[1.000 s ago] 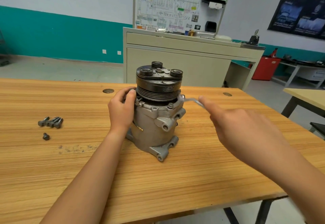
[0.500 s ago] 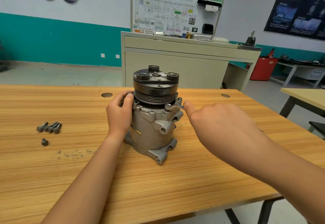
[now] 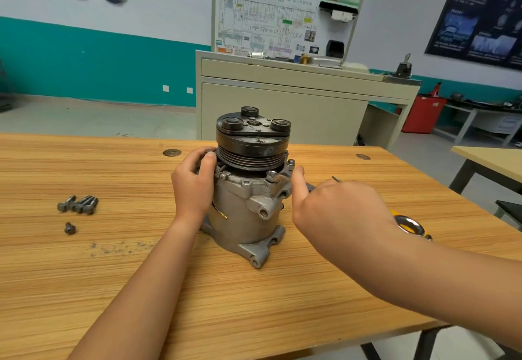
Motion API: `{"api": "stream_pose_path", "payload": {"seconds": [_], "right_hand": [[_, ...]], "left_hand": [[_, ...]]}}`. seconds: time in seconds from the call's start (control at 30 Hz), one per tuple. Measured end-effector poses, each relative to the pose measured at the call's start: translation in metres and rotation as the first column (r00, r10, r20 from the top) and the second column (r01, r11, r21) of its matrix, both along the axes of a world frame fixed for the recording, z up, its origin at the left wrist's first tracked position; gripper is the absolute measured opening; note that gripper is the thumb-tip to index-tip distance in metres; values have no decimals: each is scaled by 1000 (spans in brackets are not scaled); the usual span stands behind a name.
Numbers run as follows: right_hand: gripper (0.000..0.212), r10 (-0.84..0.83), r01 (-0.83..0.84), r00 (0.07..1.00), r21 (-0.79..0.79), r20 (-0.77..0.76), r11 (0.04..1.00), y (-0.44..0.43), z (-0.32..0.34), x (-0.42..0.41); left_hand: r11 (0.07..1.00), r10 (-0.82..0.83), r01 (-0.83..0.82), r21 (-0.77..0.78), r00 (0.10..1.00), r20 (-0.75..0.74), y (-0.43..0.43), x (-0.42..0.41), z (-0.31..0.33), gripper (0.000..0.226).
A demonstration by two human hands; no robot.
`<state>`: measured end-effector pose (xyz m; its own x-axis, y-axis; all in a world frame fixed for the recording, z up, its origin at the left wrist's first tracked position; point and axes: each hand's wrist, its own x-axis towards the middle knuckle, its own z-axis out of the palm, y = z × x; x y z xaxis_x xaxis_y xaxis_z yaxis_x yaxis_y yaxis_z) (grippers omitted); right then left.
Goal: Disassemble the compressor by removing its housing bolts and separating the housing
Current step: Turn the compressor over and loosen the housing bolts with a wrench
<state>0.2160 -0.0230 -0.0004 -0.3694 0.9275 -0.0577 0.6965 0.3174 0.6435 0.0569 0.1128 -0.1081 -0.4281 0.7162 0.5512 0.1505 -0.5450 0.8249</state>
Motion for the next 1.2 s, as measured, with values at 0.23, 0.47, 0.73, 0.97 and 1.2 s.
{"api": "stream_pose_path", "payload": {"seconds": [0.23,0.47,0.73,0.97,1.2], "right_hand": [[69,-3,4,973,-4,231,1000,-6,6,-12],[73,214,-238,956,100,201,966,36,14,39],[45,552,-452,815,400,-178,797,111,-17,73],[27,685,-245,402,649,-608,720,123,-52,49],[42,518,-37,487,576,-703,817,36,-19,53]], "left_hand": [[1000,-1,1,-7,1000,-6,-1,0,1,27],[1000,6,-6,-16,999,-44,-1,-2,0,20],[1000,16,-17,-25,999,-52,0,-1,0,21],[999,8,-11,-37,997,-82,1,-3,0,21],[998,-25,14,-61,982,-185,-1,-8,2,22]]}}
